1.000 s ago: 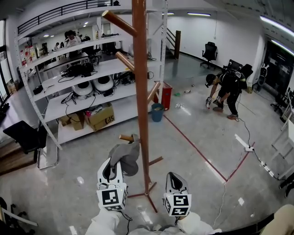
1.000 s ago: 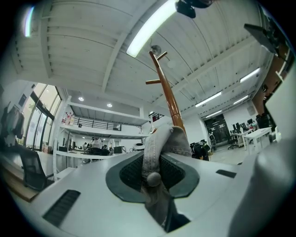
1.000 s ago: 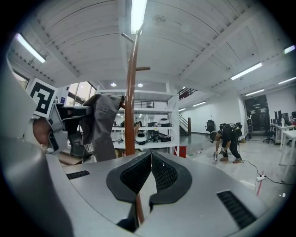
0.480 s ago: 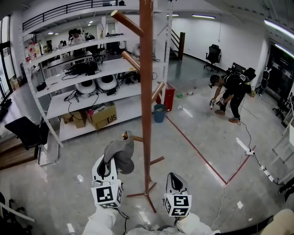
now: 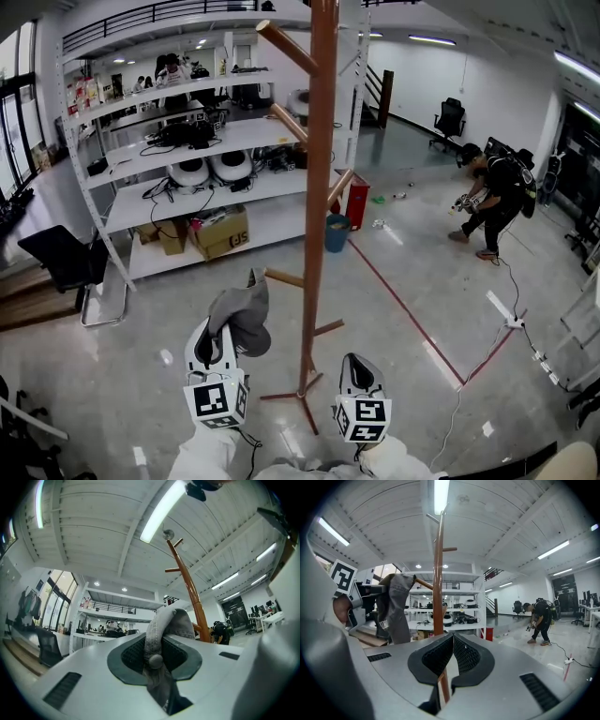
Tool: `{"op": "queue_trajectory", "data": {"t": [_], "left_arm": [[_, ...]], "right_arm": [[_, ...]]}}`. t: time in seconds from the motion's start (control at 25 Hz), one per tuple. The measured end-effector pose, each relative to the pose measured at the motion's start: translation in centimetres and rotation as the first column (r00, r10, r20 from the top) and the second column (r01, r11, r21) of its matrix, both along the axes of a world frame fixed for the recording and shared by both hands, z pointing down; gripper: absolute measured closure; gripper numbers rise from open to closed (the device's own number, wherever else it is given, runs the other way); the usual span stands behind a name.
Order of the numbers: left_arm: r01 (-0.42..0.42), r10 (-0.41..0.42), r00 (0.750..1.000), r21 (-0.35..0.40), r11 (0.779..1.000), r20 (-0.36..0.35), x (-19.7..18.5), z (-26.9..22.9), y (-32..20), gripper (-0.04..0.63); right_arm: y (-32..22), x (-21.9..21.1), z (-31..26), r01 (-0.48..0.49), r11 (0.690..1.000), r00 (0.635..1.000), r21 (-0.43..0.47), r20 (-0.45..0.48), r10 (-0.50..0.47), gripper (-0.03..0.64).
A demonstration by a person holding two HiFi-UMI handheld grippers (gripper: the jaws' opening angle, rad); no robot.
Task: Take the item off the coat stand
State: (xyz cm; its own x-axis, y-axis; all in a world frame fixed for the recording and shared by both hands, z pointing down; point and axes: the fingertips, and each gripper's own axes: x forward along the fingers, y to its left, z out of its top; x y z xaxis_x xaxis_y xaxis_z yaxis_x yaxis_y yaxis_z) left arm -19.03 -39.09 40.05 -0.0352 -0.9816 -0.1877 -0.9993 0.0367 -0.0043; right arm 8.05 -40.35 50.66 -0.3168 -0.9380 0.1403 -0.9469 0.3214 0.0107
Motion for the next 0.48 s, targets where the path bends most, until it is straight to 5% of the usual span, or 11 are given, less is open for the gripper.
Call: {"op": "queue_trajectory", "data": {"t": [0.48], "left_arm": [[-0.080, 0.070, 0.995, -0.157, 0.984, -0.069, 5.0, 6.1, 3.4, 0.529]], "right_arm": [[0.9, -2.1, 0.5, 0.077, 0.997, 0.997, -0.017, -0.002, -0.077, 0.606]]}}
